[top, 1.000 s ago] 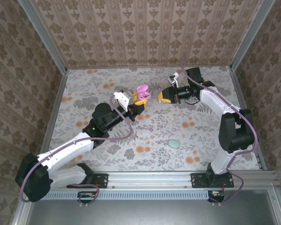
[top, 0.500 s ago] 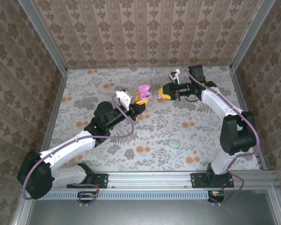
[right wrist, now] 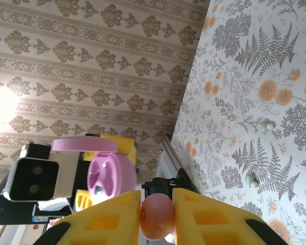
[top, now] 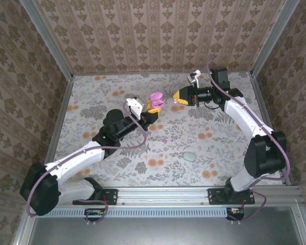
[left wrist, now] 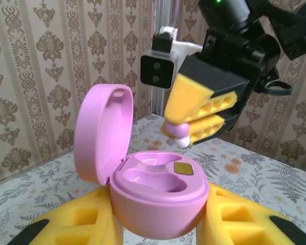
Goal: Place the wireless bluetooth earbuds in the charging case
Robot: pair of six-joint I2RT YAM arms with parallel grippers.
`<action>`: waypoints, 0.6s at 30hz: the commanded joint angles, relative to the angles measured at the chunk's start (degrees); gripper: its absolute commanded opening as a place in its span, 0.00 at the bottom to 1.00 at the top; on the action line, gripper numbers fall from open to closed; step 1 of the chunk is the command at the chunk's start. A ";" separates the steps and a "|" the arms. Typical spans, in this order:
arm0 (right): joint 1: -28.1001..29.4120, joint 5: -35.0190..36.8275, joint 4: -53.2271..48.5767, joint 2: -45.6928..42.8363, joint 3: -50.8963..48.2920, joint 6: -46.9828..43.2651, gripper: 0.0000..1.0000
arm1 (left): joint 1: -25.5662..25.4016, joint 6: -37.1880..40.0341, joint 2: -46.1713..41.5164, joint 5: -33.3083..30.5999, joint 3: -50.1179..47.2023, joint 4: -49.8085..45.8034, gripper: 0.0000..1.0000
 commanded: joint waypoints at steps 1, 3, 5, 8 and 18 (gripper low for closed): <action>0.02 -0.16 0.55 -2.62 1.69 -0.32 0.24 | 0.44 0.00 0.84 1.98 1.25 1.57 0.33; 0.32 -0.52 0.17 -3.20 2.18 -0.80 0.24 | 0.51 -0.02 1.54 2.68 1.59 1.66 0.33; 0.72 -0.81 -0.20 -3.66 2.73 -1.24 0.24 | 0.61 0.00 2.23 3.30 2.10 1.66 0.33; 1.33 -1.39 -0.58 -4.37 3.42 -2.00 0.24 | 0.64 0.09 3.38 4.30 2.87 1.87 0.33; 2.98 -2.12 -3.94 -5.77 4.96 -6.46 0.24 | 0.89 -0.44 5.80 7.13 4.24 3.68 0.33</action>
